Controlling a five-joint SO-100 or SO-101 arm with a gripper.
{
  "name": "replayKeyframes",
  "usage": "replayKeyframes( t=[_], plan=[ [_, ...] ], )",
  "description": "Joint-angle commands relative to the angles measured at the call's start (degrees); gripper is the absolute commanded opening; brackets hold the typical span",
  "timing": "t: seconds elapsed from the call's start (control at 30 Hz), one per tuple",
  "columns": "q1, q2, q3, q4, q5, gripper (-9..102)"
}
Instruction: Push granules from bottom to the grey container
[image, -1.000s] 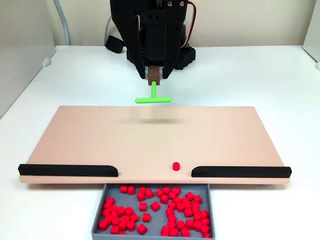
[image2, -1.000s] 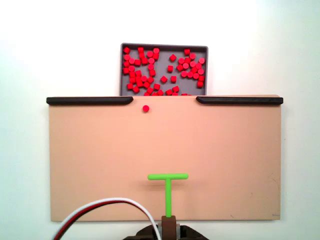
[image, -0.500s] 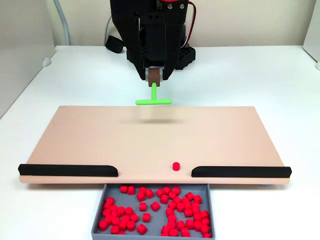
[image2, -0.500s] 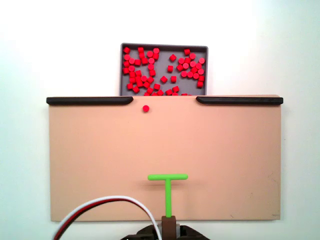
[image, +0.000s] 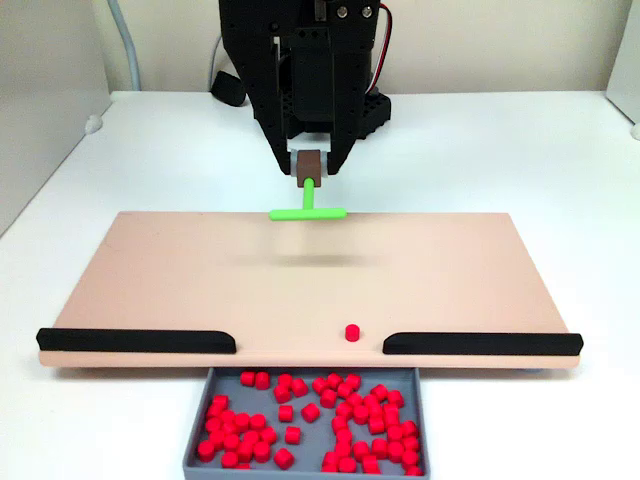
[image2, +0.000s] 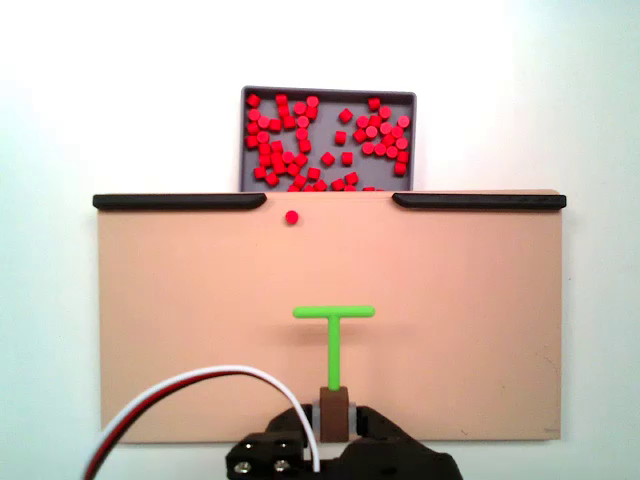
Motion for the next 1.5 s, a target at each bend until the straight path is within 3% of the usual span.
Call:
replayKeyframes(
  t=[0.0,0.57,0.9,1.47],
  plan=[
    [-0.62,-1.05,-0.18,-2.02,1.41,0],
    [-1.58,-8.44,3.34,-11.51,1.85,0],
    [-3.52,-13.36,2.11,-12.83,3.34,0],
    [-2.11,-27.33,-12.22,-13.18,3.87,0]
  ],
)
